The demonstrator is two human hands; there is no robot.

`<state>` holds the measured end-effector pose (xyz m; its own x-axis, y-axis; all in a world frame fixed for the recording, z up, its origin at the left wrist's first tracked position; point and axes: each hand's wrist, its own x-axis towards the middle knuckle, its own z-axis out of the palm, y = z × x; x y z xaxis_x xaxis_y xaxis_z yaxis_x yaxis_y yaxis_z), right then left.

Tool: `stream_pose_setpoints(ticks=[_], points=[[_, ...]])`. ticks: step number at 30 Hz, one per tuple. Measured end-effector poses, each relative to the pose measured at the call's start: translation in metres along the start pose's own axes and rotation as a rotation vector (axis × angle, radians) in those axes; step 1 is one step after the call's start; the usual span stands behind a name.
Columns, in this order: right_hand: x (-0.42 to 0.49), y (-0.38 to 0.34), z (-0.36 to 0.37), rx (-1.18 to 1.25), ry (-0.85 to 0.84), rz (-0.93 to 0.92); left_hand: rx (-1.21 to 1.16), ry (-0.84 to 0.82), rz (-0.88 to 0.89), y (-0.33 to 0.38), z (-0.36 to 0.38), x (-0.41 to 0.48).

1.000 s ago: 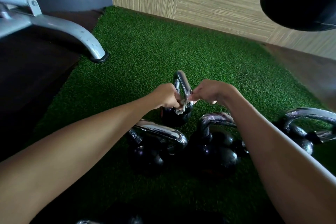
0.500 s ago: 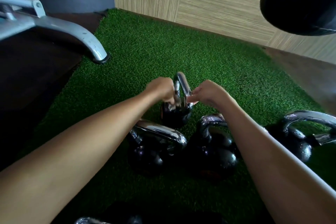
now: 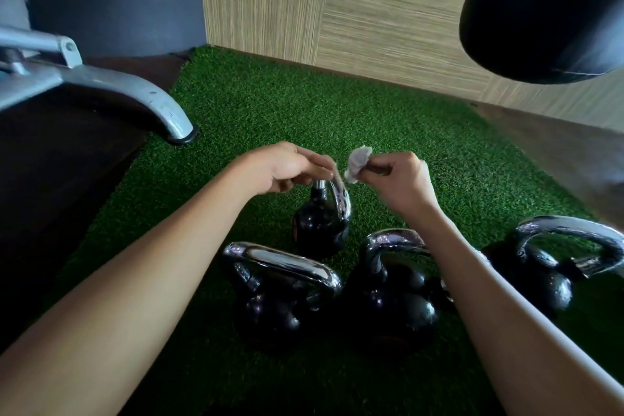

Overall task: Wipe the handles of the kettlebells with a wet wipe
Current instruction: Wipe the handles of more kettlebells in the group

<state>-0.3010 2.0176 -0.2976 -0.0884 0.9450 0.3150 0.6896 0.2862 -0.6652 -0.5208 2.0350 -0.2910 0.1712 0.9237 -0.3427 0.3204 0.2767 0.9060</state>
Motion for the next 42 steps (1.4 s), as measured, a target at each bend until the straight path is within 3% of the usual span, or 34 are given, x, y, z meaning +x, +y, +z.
stream_pose_setpoints(ticks=[2,4,9,14,19,24,28,32,42], points=[[0.006,0.013,-0.002,-0.077,0.044,0.040,0.191,0.200,-0.011,0.001,0.013,0.015],[0.013,0.024,-0.002,-0.084,0.039,0.101,0.362,0.284,-0.091,0.003,0.033,0.023],[0.032,0.045,0.007,0.129,0.010,0.251,0.056,0.313,-0.097,-0.005,0.060,0.049],[0.045,0.044,0.011,0.172,-0.024,0.348,0.085,0.285,-0.043,-0.015,0.047,0.048],[0.062,0.044,0.037,0.294,-0.089,0.497,-0.046,0.214,0.066,-0.034,0.030,0.028],[0.090,0.039,0.072,0.333,-0.171,0.661,0.003,0.164,0.060,-0.041,0.020,0.024],[0.092,0.025,0.091,0.207,-0.257,0.662,0.053,0.120,0.038,-0.042,0.011,0.020],[0.079,0.022,0.100,-0.053,-0.217,0.581,0.071,0.094,0.023,-0.041,0.005,0.016],[0.071,0.016,0.127,0.065,-0.229,0.567,0.029,0.087,-0.055,-0.067,-0.022,0.022]])
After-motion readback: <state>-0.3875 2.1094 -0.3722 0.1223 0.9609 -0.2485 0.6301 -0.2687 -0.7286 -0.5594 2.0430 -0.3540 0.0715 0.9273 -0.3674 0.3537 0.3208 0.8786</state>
